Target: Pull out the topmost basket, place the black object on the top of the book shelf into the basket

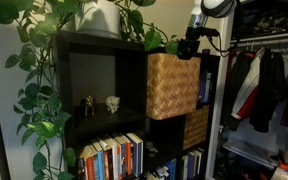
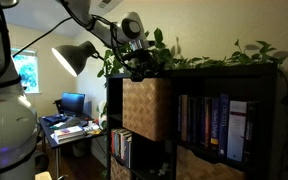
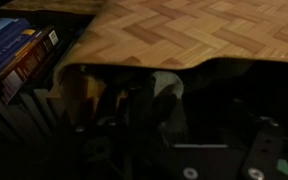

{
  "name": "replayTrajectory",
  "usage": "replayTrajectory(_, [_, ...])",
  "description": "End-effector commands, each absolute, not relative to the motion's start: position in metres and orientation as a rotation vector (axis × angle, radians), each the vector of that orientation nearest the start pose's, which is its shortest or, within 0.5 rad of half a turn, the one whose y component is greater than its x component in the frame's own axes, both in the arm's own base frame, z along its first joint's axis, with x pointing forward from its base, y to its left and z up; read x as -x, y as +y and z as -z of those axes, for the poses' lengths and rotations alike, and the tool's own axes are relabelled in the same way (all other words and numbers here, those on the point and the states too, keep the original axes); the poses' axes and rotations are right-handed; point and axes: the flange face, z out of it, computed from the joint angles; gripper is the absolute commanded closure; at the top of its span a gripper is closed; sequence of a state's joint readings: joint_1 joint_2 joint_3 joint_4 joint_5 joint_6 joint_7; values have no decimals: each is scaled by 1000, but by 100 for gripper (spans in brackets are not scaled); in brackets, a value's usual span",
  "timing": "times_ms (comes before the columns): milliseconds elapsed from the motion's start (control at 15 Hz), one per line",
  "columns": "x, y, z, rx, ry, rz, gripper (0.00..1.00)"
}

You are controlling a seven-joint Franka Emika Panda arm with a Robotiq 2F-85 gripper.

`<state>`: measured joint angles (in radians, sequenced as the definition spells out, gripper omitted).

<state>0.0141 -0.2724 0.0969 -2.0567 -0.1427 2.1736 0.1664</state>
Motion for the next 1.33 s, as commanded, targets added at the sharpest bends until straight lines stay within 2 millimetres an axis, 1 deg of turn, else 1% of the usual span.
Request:
replayTrajectory(0, [-502, 62, -604, 3177, 86, 586, 0])
replayTrajectory(200, [-503, 60, -617, 3181, 173, 592, 0])
replayTrajectory(533, [-498, 61, -648, 3170, 301, 544, 0])
replayTrajectory(867, [-494, 61, -675, 3145, 391, 579, 0])
replayTrajectory(1067, [-495, 59, -683, 3126, 411, 596, 0])
replayTrajectory(1267, [-493, 57, -685, 3117, 443, 594, 0])
